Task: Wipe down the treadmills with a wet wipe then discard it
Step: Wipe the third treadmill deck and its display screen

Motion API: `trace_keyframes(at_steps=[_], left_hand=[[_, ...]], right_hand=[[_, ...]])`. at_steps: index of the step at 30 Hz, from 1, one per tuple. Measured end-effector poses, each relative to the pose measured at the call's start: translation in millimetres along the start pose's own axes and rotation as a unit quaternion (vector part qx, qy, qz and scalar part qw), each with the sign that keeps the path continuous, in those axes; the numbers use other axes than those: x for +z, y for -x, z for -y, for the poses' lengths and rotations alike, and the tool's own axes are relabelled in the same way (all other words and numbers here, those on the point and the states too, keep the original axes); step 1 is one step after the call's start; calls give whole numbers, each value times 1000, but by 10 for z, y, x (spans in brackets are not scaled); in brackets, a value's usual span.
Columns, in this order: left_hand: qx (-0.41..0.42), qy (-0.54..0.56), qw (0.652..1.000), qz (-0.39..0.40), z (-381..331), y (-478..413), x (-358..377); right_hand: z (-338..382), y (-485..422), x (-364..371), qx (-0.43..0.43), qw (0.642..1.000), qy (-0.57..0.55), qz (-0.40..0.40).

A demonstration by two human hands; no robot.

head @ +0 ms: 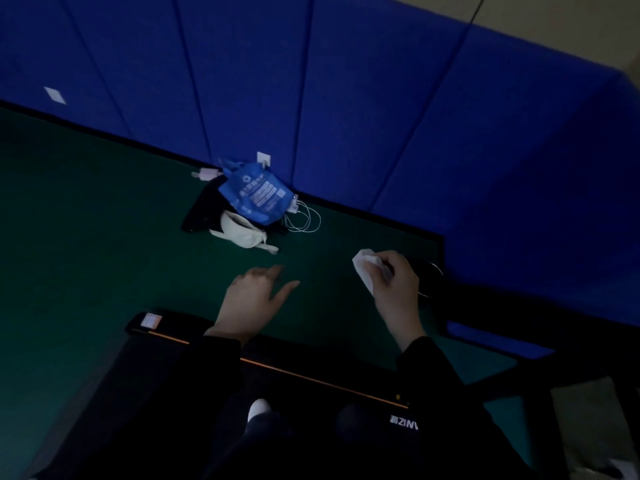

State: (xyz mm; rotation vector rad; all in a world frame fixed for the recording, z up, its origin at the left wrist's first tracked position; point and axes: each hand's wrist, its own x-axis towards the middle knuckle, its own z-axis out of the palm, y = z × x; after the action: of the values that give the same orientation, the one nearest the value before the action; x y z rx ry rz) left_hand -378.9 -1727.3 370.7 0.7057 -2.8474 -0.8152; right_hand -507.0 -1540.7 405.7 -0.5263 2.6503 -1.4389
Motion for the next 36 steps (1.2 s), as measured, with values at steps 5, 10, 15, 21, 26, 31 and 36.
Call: trace_keyframes(at_steps=[5,10,15,21,26,31,36], left_hand=[[-13,8,1000,-19,248,-192,-108],[3,16,1000,-21,316,-442,-107],[18,12,999,-26,394,-769,-85],[35,-6,997,-63,603,-1434,113],[53,-6,996,-65,811,-2235,631],[62,6,997,-34,749,-3235,1100],[81,-8,997,-1,421,-4032,1240]], right_hand=[[88,-155,247,-3,1000,-1,9],[56,-344,331,17,1000,-23,-6],[-2,-632,494,7,999,-32,-23],[-302,-1230,884,-21,998,-50,-18],[-869,-1932,1250,-2,998,-59,-9],[-1306,-2810,1306,18,998,-52,-29],[-1516,-3540,1122,31,998,-27,-52]])
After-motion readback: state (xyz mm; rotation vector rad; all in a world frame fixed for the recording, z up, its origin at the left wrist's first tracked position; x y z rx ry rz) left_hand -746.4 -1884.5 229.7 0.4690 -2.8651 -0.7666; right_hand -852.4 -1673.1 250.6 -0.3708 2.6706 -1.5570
